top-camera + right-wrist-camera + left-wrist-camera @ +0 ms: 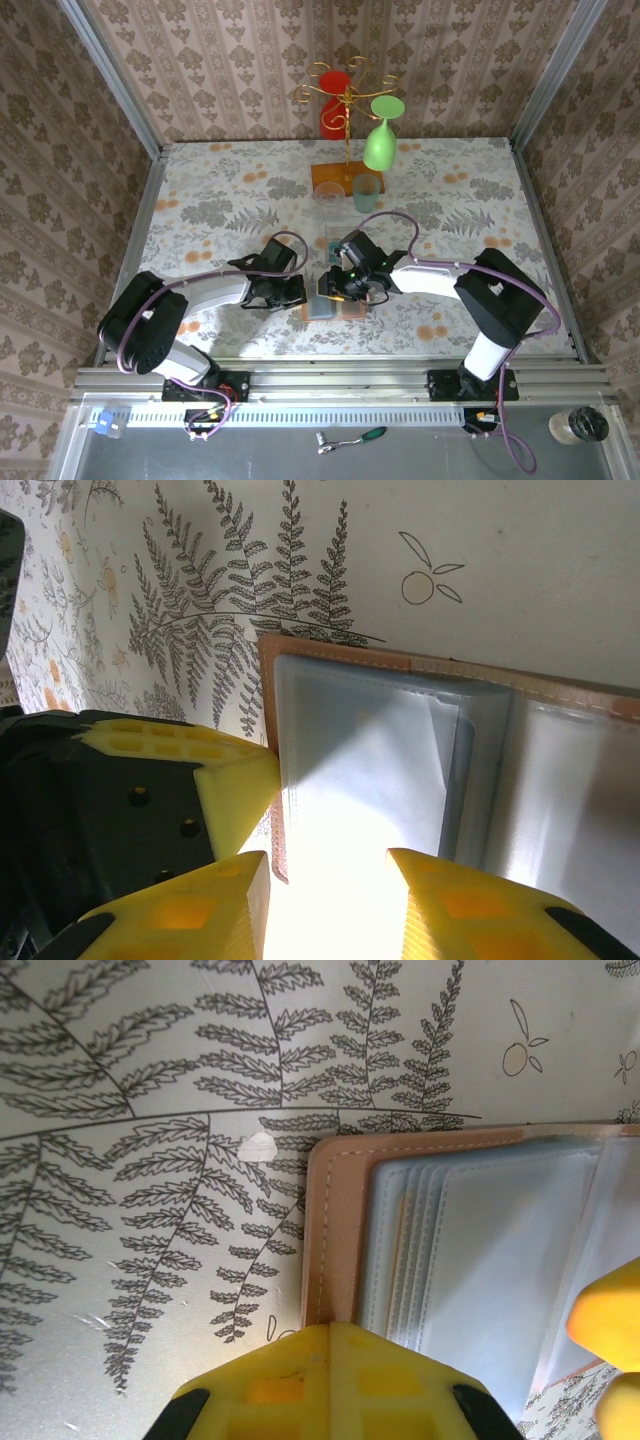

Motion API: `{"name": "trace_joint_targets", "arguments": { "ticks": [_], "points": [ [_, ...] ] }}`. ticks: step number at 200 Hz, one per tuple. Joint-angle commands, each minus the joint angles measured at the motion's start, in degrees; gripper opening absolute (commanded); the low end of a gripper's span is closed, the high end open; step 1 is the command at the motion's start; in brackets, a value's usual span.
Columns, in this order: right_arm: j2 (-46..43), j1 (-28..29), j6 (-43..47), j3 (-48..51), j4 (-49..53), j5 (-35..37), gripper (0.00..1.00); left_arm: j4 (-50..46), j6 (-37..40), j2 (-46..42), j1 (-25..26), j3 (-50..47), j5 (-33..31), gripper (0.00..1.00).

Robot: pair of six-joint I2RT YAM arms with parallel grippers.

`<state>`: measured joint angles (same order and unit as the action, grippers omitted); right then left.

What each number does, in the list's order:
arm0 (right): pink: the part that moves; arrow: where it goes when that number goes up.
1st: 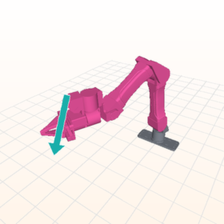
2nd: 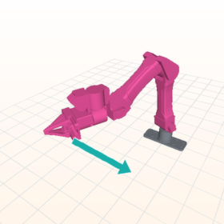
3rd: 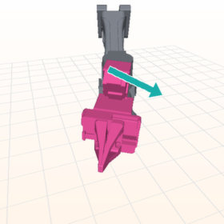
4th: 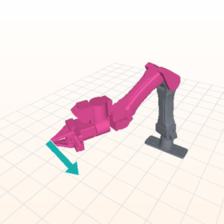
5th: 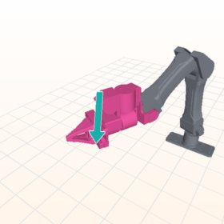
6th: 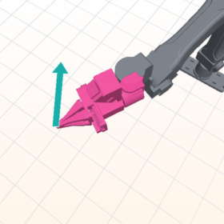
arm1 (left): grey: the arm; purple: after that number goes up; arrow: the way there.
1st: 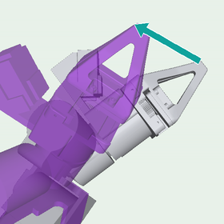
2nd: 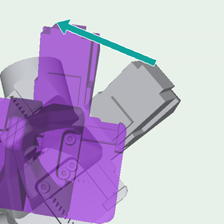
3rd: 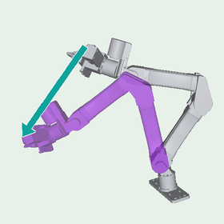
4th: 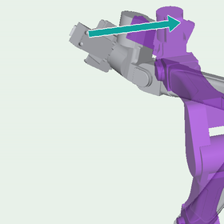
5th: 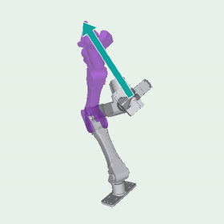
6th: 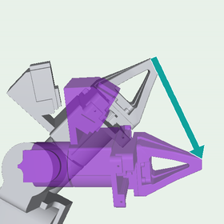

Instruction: Take the credit cards out of the card holder

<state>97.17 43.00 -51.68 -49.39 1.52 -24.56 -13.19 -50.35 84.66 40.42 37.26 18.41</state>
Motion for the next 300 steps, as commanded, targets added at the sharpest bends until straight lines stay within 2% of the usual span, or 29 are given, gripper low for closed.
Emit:
{"name": "trace_joint_targets", "arguments": {
  "ticks": [1, 45, 169, 300],
  "points": [
    [1.2, 0.6, -1.0, -0.5, -0.9, -1.5, 0.35, -1.5, 0.5, 0.6, -0.2, -0.5, -1.1, 0.02],
    [1.6, 0.9, -1.1, -0.9, -0.3, -1.4, 0.35, -1.6, 0.6, 0.6, -0.4, -0.7, -1.2, 0.02],
    [-0.5, 0.8, 1.1, -1.1, 6.5, 4.6, 0.33, -2.0, 1.1, 1.1, -0.8, -0.4, -1.0, 0.02],
    [-1.1, 0.6, 0.4, 0.9, 4.1, 4.9, 0.32, -4.8, 1.2, -1.7, -0.8, 2.0, -1.4, 0.04]
  ]
}}
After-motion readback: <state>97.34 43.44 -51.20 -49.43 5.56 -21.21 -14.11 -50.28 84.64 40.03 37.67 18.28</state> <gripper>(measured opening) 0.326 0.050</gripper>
